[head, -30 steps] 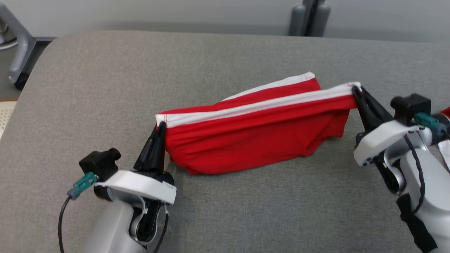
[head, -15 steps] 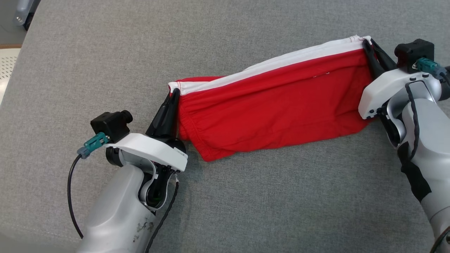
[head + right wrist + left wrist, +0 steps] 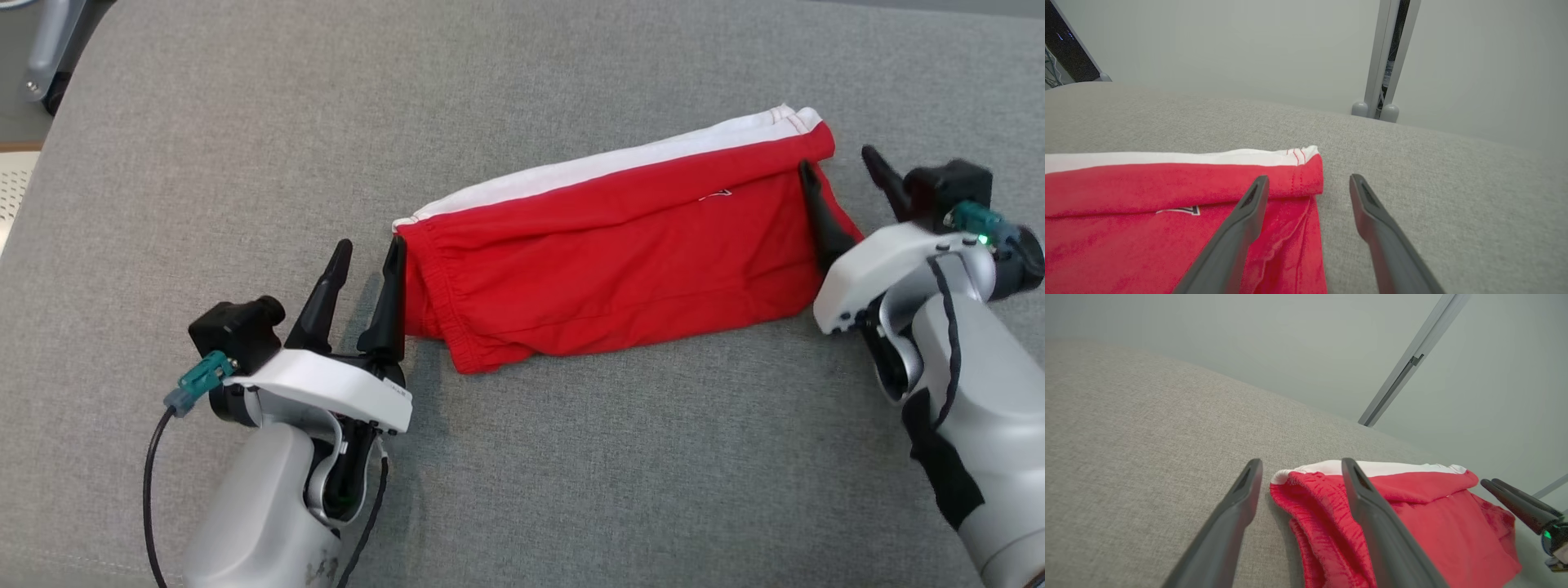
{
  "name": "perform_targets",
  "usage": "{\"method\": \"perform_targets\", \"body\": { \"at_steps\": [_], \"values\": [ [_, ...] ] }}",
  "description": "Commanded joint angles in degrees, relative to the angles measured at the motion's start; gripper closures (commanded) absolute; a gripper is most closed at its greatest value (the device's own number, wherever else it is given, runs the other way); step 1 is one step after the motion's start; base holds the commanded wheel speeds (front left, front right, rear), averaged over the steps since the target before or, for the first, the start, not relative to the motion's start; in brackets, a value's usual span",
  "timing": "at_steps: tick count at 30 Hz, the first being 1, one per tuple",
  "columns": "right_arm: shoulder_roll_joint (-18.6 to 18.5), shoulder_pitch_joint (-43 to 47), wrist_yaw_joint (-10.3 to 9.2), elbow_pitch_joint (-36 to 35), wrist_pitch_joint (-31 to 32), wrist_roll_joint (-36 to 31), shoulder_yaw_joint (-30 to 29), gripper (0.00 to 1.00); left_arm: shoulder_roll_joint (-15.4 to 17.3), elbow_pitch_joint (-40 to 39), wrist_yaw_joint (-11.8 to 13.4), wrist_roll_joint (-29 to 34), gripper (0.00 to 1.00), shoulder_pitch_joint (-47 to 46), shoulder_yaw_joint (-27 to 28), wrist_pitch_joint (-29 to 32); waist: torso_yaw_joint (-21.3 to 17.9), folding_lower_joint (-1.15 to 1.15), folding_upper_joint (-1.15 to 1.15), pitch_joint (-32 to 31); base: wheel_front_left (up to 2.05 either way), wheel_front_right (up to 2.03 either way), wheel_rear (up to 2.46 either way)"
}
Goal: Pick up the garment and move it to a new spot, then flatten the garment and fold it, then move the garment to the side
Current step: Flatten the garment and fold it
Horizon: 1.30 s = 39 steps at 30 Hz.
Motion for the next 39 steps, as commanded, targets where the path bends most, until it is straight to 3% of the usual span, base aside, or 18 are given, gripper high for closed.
{"method": "perform_targets", "body": {
  "at_steps": [1, 13, 14, 15, 16, 17, 24, 32, 39],
  "values": [
    [-0.09, 1.71, -0.04, 0.39, -0.27, 1.45, 0.82, 0.0, 0.22, -1.15, 0.42, 1.33, 0.0, 1.32, 0.46, 0.01, -0.35, 0.0, 0.0, -1.17, 0.0, 0.0, 0.0],
    [0.63, 5.43, -0.03, 5.62, 4.54, 9.61, 5.4, 0.0, 0.25, -4.13, 0.86, 3.7, 0.0, 6.27, 0.16, 0.02, 0.67, 0.0, 0.0, -3.1, 0.0, 0.0, 0.0],
    [0.93, 5.63, -0.03, 6.06, 5.03, 10.13, 5.75, 0.05, 0.25, -4.15, 0.86, 3.88, 0.0, 6.28, 0.18, 0.02, 0.82, 0.0, 0.0, -3.16, 0.0, 0.0, 0.0],
    [1.08, 5.79, -0.03, 6.39, 5.51, 10.78, 6.0, 0.53, 0.25, -4.11, 0.89, 4.01, 0.0, 6.22, 0.28, 0.02, 0.95, 0.0, 0.0, -3.19, 0.0, 0.0, 0.0],
    [1.17, 5.92, -0.03, 6.62, 5.44, 11.51, 6.02, 0.69, 0.25, -4.04, 0.96, 4.09, 0.0, 6.27, 0.44, 0.01, 1.06, 0.0, 0.0, -3.25, 0.0, 0.0, 0.0],
    [1.13, 6.01, -0.03, 6.82, 4.79, 12.28, 5.68, 1.0, 0.25, -3.93, 0.98, 4.04, 0.0, 6.49, 0.58, 0.02, 1.14, 0.0, 0.0, -3.36, 0.0, 0.0, 0.0],
    [0.62, 8.03, -0.05, 7.07, 0.6, 15.98, 3.54, 1.0, 0.25, -3.11, 0.72, 6.47, 0.0, 8.97, 2.31, 0.01, 0.12, 0.0, 0.0, -6.03, 0.0, 0.0, 0.0],
    [0.9, 15.87, -0.04, 2.32, -0.32, 19.24, 0.45, 1.0, 0.25, -3.12, 0.82, 9.09, 0.0, 14.99, 4.05, 0.01, -3.66, 0.0, 0.0, -12.13, 0.0, 0.0, 0.0],
    [-0.33, 21.82, -0.03, -5.44, -0.32, 14.31, -0.32, 1.0, 0.27, -3.83, 0.89, 9.75, 0.0, 18.21, 4.48, 0.02, -5.62, 0.0, 0.0, -14.38, 0.0, 0.0, 0.0]
  ]
}}
